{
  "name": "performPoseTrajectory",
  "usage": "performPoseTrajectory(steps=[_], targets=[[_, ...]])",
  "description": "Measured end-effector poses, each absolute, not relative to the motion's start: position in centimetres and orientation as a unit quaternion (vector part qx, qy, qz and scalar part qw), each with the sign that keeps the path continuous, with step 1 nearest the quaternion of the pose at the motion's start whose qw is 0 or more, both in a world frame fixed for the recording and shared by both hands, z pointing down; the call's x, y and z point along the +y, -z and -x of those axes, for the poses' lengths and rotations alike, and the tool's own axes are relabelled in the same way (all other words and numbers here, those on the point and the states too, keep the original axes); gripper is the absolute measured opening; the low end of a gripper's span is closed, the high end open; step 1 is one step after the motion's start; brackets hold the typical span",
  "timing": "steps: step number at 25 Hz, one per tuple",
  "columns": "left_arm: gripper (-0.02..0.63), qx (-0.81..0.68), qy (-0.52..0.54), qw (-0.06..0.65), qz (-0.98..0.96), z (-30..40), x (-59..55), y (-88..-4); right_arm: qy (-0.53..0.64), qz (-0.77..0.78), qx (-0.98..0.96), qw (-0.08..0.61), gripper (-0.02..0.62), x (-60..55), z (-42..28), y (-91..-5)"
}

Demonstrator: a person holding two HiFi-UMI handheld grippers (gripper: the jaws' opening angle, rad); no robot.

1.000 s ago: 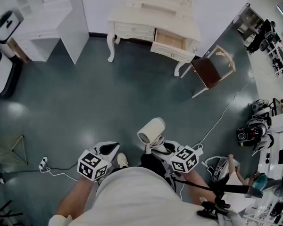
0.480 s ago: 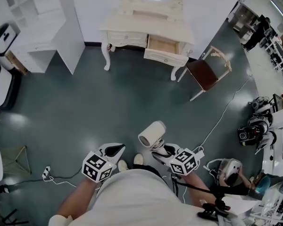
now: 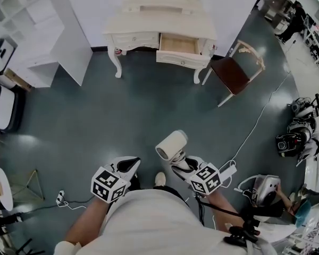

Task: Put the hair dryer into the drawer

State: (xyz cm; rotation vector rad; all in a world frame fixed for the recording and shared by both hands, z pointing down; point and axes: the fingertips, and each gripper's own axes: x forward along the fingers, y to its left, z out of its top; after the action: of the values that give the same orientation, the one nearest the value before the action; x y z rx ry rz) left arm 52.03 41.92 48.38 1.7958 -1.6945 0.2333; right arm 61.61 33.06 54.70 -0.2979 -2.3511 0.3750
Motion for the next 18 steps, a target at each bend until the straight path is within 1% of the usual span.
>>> performPoseTrajectory(steps=[6, 11, 18], targets=[[0.002, -0.637, -0.088, 0.315, -0.698, -47.5, 38.8, -48.6, -0.140, 0.102, -0.915, 0.364, 0.207, 30.4, -57.1, -55.3], [0.002, -0.624, -0.075, 0.306, -0.715, -39.2, 36.5, -48.9, -0.143, 0.071, -0.915, 0.371, 0.207, 28.2, -49.6, -55.3], [0.002, -0.591, -0.083, 0.298, -0.745, -28.5, 37.2, -48.1, -0.156, 0.023, -0.918, 0.365, 0.207, 27.8, -38.9, -53.6]])
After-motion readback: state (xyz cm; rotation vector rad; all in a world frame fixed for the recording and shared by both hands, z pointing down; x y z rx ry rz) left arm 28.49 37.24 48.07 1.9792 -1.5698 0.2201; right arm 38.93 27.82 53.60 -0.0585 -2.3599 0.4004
